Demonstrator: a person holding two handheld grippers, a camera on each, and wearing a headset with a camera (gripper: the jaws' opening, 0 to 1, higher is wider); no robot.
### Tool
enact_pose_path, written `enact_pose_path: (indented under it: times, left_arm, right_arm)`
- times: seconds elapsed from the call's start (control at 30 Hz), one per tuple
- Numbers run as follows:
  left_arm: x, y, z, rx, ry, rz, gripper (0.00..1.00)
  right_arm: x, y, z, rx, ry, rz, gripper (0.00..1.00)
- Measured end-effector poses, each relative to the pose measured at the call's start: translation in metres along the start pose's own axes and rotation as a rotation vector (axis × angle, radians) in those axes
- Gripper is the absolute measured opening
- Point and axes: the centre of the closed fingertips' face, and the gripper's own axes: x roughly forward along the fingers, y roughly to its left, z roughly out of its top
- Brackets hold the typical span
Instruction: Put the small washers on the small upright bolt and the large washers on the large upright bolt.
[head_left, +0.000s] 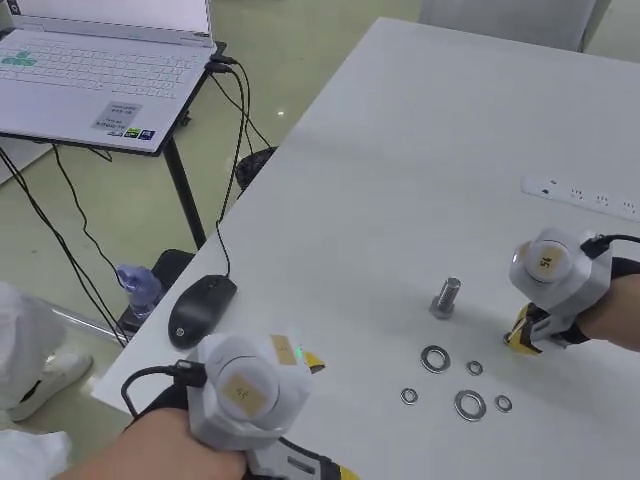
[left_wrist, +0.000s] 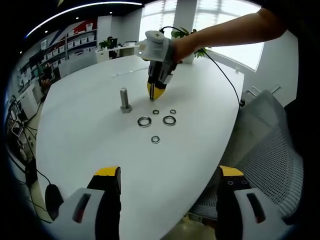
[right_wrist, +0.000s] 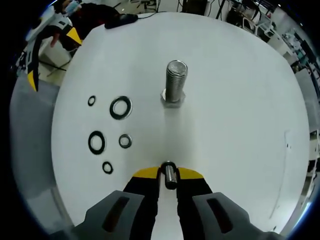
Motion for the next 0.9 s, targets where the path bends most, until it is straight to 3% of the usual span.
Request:
enact_pose_path:
  times: [0.6,0.73,0.9]
  left_arm:
    - [-0.004,0.0,-0.003,-0.002,0.011,0.005,0.75]
    - [-0.006,-0.001,-0.001,0.004,0.009,0.006,0.75]
    - [-0.009,-0.001,0.009,0.015,-0.024,-0.006,0.76]
  right_arm:
    - [-0.006,-0.003,-0.001,0.021,-0.026,0.001,0.2]
    - [-0.013,-0.005,0.004,0.028,-0.044,-0.003,0.2]
    - [-0.023,-0.006,0.01,0.005,-0.054,-0.009,0.21]
